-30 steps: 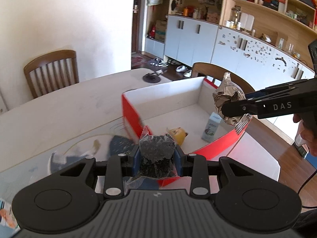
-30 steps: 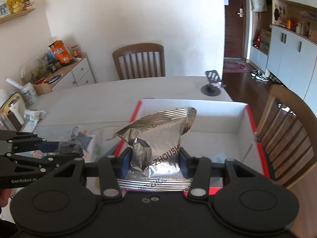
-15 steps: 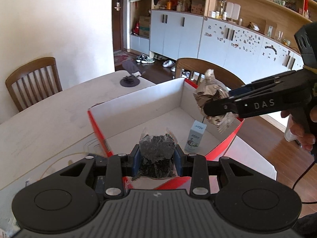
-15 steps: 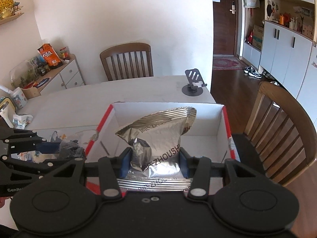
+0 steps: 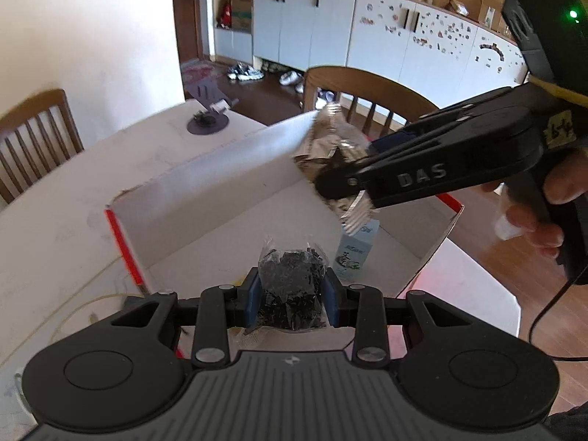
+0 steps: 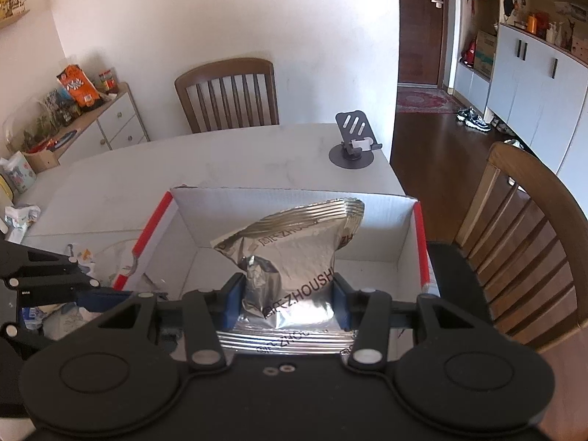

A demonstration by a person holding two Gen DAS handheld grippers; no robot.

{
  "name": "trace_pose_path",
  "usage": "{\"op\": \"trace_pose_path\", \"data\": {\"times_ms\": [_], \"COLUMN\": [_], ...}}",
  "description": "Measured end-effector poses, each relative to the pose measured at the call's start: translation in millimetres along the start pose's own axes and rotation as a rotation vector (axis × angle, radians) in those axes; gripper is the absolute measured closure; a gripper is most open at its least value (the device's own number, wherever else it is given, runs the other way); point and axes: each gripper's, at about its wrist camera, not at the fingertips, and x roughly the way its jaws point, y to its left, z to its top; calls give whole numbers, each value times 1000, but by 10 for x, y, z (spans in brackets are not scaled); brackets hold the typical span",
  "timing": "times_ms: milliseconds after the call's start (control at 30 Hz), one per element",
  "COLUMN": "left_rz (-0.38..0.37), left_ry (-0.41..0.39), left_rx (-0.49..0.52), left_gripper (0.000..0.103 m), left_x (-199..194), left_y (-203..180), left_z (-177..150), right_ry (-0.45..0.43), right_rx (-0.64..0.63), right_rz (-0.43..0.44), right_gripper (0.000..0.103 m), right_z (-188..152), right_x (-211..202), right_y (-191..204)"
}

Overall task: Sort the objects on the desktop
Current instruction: 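Carry the black bag and silver foil bag over the red shoebox, then lower and release the black bag with left tool while right tool releases the foil bag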

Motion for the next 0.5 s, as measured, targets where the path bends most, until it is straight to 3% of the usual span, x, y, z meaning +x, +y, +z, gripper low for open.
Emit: {"op": "trace_pose_path", "data": {"times_ms": [500], "left_rz": [-50], "left_ry": [164], "left_rx": [23], "left_gripper": [70], "left_x": [531], "left_y": [-3], "left_z": [145], "right_ry": [119], "right_rx": [-89], "right_rz": [-37], "right_gripper": [56], "right_z": [148], "right_x": [596], "right_y": [-57]}}
